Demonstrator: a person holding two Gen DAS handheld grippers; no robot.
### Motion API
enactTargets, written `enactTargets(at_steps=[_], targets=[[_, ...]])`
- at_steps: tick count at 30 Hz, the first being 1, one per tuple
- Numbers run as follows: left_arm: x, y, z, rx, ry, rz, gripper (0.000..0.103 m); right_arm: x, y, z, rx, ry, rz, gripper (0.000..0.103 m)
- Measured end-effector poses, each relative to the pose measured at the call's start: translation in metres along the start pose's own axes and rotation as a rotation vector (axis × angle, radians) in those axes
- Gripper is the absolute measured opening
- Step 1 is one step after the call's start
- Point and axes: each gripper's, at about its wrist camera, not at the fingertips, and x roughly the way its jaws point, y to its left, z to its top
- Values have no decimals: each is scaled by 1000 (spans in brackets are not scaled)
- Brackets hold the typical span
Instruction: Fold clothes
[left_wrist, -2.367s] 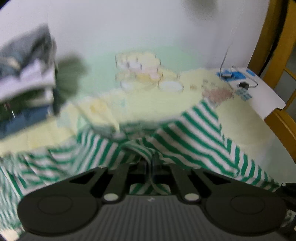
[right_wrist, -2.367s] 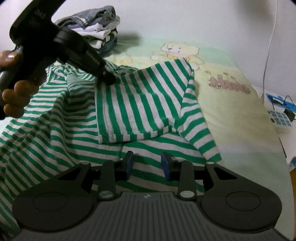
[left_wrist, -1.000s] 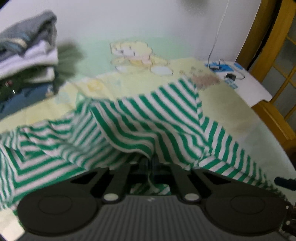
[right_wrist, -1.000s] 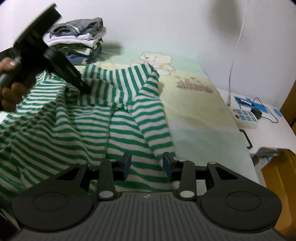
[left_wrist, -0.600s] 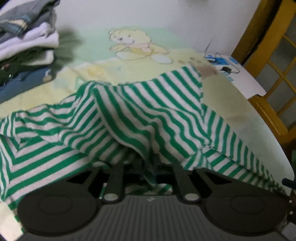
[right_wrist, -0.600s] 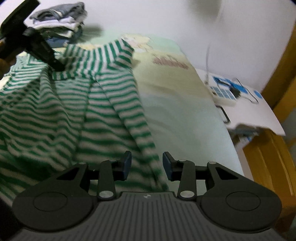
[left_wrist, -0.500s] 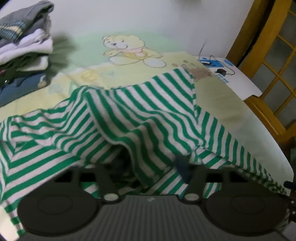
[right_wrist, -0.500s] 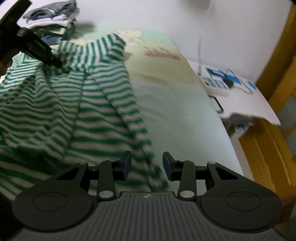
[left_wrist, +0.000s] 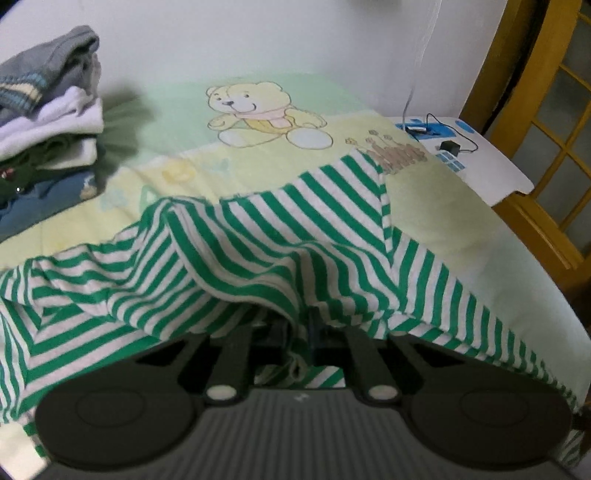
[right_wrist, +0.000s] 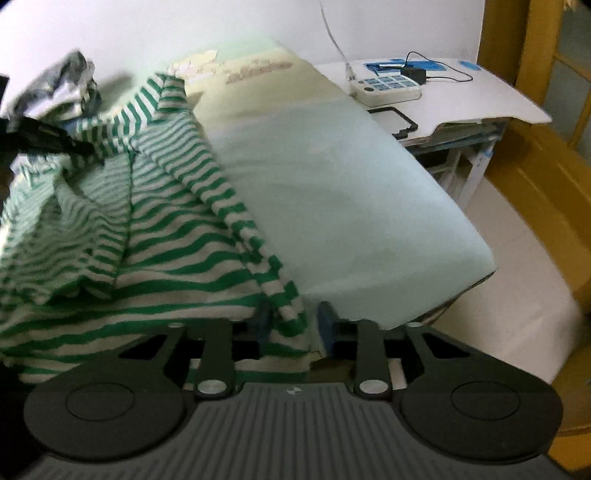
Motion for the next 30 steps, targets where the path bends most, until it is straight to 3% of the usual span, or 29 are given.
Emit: enactTargets(at_steps=[8,13,17,19,23,26,30], targets=[[-8,15,14,-61,-18,67,6,-21,5,8,-72,-18,127,7],[-13,29,21,-82,-10,118,6,-26,25,11,-191,54,318,7],[-4,38,13,-109,38,152,6,-7,50,4,-267,167,493,10],[-1,37,7,-112,47,173,6,-4,58,-3,-332,168,486,15],[-4,27,0,-81,20,205,6,-19,38,-3,-336,116,469,15],[-4,22,0,-76,9,215,6,-27,27,-3,-373,119,391,30],[-3,20,1,-76,11,200,6,-29,32,-12,-393,121,363,30]])
